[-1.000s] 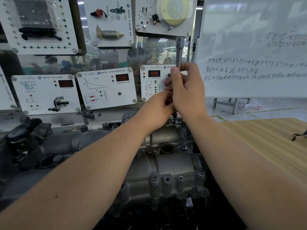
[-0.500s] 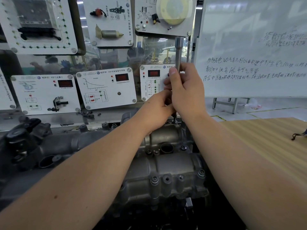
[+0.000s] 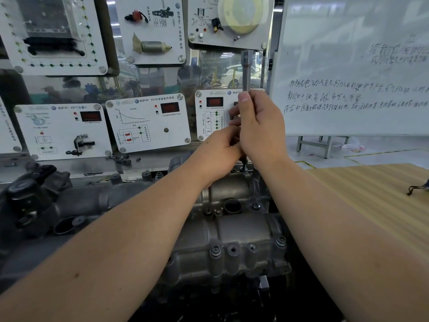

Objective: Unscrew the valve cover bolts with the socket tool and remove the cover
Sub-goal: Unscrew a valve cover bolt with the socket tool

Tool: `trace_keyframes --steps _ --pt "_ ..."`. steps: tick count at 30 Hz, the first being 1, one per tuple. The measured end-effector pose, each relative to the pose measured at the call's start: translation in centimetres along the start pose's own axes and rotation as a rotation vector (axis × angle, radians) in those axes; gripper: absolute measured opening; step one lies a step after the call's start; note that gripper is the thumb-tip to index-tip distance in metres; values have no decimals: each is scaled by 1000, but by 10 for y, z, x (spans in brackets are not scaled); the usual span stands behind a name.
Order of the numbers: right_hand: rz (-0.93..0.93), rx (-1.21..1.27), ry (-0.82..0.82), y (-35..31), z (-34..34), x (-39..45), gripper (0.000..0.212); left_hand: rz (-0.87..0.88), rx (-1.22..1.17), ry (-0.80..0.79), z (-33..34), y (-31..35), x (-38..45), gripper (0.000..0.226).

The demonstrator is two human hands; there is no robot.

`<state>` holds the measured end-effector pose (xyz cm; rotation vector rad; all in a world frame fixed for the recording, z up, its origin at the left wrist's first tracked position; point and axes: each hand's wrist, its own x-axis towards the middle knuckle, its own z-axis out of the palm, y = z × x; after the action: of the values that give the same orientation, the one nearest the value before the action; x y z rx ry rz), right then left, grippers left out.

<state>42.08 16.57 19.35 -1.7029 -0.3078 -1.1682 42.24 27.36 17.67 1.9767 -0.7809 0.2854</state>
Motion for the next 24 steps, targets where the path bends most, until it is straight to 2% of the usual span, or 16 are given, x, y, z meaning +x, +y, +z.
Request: trace_keyframes --steps 3,7,9,11,16,24 --pt "24 9 0 -2 0 -1 26 6 -2 -11 1 0 0 17" --pt "36 55 -12 1 0 0 10 30 -11 -18 -1 -1 0 18" --pt "19 43 -22 2 -1 0 13 26 -7 -14 -1 -2 1 19" --pt "-2 -1 -26 2 -1 0 6 24 6 -12 -1 -2 1 19" --pt "14 -52 6 -2 1 0 26 2 -11 -13 0 -1 0 19" --pt "28 -5 -13 3 0 0 10 27 3 -10 -2 1 -1 20"
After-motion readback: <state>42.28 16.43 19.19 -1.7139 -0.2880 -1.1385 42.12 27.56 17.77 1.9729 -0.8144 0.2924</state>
